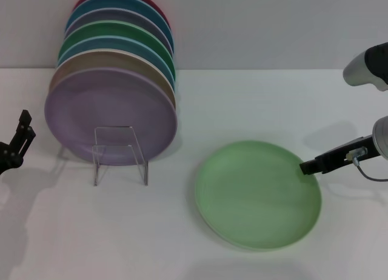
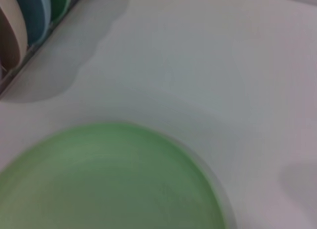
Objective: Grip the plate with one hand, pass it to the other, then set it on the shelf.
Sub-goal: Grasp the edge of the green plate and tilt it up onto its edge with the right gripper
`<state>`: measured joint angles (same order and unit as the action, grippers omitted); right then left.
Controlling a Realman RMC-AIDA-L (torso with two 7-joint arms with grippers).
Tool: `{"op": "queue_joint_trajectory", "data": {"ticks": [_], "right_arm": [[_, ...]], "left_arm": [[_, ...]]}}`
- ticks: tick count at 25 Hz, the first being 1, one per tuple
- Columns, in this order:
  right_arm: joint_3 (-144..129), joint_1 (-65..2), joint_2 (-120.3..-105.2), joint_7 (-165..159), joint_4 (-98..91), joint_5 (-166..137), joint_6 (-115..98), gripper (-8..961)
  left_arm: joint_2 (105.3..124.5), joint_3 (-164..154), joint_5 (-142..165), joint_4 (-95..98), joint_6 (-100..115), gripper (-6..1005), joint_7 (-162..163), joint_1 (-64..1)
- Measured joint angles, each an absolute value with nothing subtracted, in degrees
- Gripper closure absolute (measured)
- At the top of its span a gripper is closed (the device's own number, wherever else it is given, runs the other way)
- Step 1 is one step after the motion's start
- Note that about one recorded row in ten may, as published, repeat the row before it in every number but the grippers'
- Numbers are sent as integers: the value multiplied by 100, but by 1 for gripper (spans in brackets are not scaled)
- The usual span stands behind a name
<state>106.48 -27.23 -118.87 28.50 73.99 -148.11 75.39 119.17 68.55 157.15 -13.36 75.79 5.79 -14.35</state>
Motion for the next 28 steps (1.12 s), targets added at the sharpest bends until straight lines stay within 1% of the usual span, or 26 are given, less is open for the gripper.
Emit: {"op": "queue_joint_trajectory", "data": {"ticks": [11, 21, 28], "right_arm": [[10618, -3001, -11895, 2873, 6811, -14927, 7390, 472], [10420, -3056, -11911, 2777, 6693, -15029, 7271, 476], [10342, -3143, -11904, 2762, 6441, -15028, 7165, 605]], "left_arm": [[11917, 6855, 15715, -1336, 7581, 268, 581, -1423], [11917, 6856, 15715, -1329, 7570, 273, 580, -1446], [11911, 6862, 15715, -1315, 7562, 277, 571, -1462]]}}
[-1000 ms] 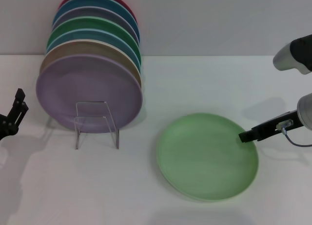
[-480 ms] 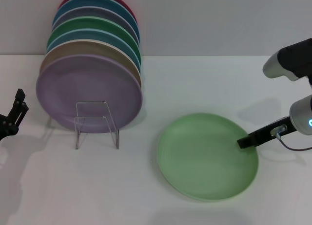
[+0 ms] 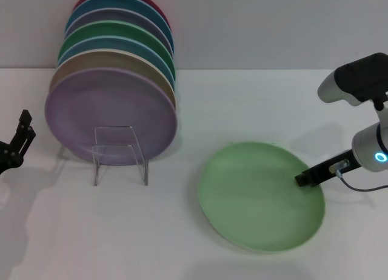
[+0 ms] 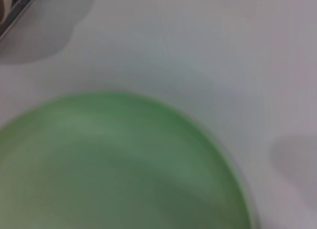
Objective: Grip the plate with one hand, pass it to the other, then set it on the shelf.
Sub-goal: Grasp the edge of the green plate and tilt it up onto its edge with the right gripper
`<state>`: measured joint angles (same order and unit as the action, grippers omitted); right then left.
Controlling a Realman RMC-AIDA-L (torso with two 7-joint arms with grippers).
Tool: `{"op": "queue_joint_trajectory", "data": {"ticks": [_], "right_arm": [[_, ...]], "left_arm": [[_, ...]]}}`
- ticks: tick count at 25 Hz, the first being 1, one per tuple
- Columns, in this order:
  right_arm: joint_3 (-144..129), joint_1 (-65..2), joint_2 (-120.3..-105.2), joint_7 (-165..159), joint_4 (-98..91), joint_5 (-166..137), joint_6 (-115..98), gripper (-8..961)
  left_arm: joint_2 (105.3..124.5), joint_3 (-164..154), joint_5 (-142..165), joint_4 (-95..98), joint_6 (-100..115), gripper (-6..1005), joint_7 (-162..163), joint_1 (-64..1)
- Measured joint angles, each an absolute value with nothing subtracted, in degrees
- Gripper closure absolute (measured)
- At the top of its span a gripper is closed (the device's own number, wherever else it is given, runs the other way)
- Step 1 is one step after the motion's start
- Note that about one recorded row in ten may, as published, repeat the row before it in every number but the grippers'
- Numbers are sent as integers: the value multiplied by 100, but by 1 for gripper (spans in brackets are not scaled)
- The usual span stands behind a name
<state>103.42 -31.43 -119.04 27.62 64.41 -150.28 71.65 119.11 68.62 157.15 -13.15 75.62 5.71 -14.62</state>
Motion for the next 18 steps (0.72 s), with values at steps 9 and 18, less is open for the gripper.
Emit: {"op": "queue_joint_trajectory", "data": {"ticks": [9, 18], "right_arm": [[10263, -3176, -11900, 2705, 6419, -15033, 7134, 783], [10256, -3032, -11909, 2752, 6745, -15002, 7120, 799]], "left_arm": [[11908, 6855, 15715, -1332, 7550, 281, 569, -1446], [11908, 6855, 15715, -1336, 7576, 286, 571, -1426]]}}
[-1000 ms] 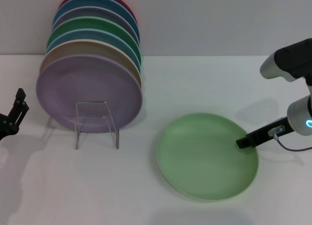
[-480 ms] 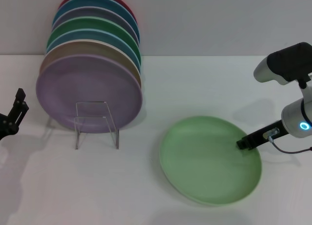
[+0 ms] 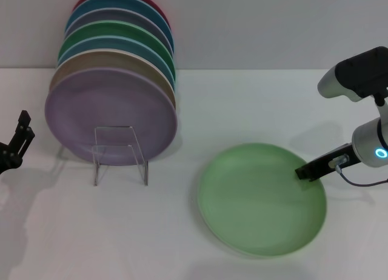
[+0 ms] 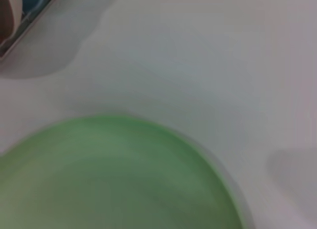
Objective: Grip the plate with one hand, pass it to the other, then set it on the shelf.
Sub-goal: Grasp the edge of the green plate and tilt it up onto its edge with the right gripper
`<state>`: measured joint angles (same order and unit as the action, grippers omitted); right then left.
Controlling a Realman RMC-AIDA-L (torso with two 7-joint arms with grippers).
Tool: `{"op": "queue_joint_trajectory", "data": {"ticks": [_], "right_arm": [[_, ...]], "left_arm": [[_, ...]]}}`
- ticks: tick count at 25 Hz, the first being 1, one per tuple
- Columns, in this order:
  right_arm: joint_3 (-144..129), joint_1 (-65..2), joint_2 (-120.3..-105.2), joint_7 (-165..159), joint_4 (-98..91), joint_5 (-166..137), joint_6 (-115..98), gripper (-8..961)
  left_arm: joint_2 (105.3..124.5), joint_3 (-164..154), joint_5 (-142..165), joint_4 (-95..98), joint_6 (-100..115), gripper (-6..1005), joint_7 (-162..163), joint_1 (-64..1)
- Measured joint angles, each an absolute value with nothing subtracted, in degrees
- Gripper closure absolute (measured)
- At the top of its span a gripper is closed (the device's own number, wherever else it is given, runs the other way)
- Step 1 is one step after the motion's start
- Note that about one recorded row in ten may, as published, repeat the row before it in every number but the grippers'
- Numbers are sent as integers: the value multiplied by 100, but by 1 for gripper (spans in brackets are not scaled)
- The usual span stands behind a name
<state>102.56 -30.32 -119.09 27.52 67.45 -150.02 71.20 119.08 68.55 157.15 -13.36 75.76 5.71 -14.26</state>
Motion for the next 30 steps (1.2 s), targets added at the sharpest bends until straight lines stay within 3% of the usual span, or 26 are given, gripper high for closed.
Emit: {"op": "queue_joint_trajectory", "data": {"ticks": [20, 27, 30], "right_arm": [[10204, -2060, -11910, 3041, 8519, -14442, 7120, 915], [10219, -1419, -11915, 3578, 9259, -13937, 6738, 931], [10223, -908, -11926, 4282, 9616, -13378, 6213, 931]], "left_arm": [[11885, 6636, 15751, -1778, 7887, 296, 594, -1264], [11685, 6253, 16082, -2644, 8051, 300, 726, -1177], [11459, 6215, 16476, -3422, 7400, 301, 1071, -1169]]}}
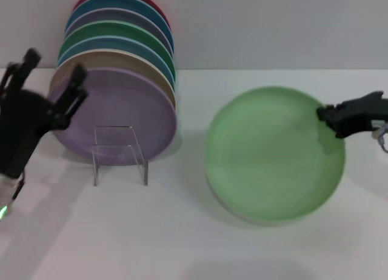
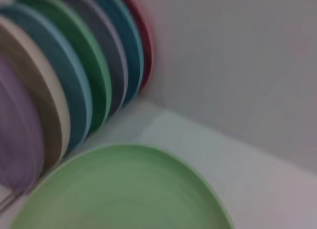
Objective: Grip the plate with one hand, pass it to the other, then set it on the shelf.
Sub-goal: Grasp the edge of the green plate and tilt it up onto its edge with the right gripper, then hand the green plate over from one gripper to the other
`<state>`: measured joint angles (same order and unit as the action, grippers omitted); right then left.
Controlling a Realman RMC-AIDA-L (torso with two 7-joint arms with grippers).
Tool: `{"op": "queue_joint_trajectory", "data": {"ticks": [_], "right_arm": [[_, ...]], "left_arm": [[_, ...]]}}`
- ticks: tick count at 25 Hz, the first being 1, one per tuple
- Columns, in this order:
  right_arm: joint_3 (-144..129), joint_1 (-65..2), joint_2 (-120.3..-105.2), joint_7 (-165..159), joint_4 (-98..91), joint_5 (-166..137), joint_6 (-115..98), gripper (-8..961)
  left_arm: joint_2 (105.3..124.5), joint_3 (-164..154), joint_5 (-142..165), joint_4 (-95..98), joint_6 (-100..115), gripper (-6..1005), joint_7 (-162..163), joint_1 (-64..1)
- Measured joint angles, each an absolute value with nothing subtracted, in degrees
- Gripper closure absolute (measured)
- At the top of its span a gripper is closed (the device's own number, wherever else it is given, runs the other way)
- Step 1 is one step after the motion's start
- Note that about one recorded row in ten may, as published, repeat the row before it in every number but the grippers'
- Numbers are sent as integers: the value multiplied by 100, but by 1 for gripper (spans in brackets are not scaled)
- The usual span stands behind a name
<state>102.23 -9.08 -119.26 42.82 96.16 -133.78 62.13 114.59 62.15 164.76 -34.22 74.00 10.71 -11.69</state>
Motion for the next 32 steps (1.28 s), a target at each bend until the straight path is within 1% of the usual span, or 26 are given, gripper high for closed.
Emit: {"op": "queue_joint_trajectory", "data": {"ticks": [1, 2, 4, 7, 10, 11, 14, 17, 19, 21, 26, 29, 30, 31, 32], "right_arm": [[10223, -908, -11926, 4282, 9616, -13378, 6213, 931], [10227, -768, -11930, 4534, 9673, -13185, 6020, 931], [10233, -485, -11946, 5180, 9712, -12751, 5588, 931], [10226, -118, -11970, 6315, 9580, -11930, 4926, 931], [10232, 74, -11984, 7781, 9109, -10580, 4311, 931], [10232, 74, -11984, 7781, 9109, -10580, 4311, 931], [10324, 59, -11972, 8804, 8650, -9514, 4190, 930], [10438, -4, -11960, 9552, 8286, -8745, 4207, 930], [10465, -20, -11951, 10031, 8106, -8304, 4237, 930], [10466, -22, -11947, 10509, 7966, -7908, 4291, 930], [10541, -27, -11933, 11052, 7716, -7308, 4607, 930], [10659, -45, -11929, 11063, 7635, -7281, 4771, 930], [10734, -54, -11928, 11093, 7561, -7280, 4871, 930], [10734, -54, -11928, 11093, 7561, -7280, 4871, 930], [10773, -62, -11927, 11133, 7511, -7276, 4932, 930]], "left_arm": [[11350, 6136, 16541, -3724, 7063, 302, 1156, -1161], [11235, 6049, 16558, -4041, 6721, 302, 1201, -1162], [10924, 5784, 16565, -4830, 5923, 304, 1243, -1150], [10542, 5614, 16563, -5768, 5064, 305, 1436, -1150], [10212, 5507, 16563, -6518, 4431, 307, 1695, -1186], [10104, 5470, 16564, -6734, 4232, 307, 1761, -1210], [9861, 5405, 16567, -7302, 3588, 309, 1929, -1280], [9685, 5368, 16567, -7883, 2655, 310, 2030, -1376], [9617, 5347, 16565, -8268, 1933, 311, 2062, -1461], [9599, 5340, 16564, -8601, 1319, 312, 2061, -1533], [9714, 5382, 16559, -9262, -70, 315, 1885, -1727], [9826, 5470, 16546, -9604, -911, 316, 1671, -1873], [9972, 5602, 16511, -9822, -1463, 317, 1392, -1920], [9972, 5602, 16511, -9822, -1463, 317, 1392, -1920], [10104, 5712, 16449, -9919, -1785, 318, 1142, -1926]]}}
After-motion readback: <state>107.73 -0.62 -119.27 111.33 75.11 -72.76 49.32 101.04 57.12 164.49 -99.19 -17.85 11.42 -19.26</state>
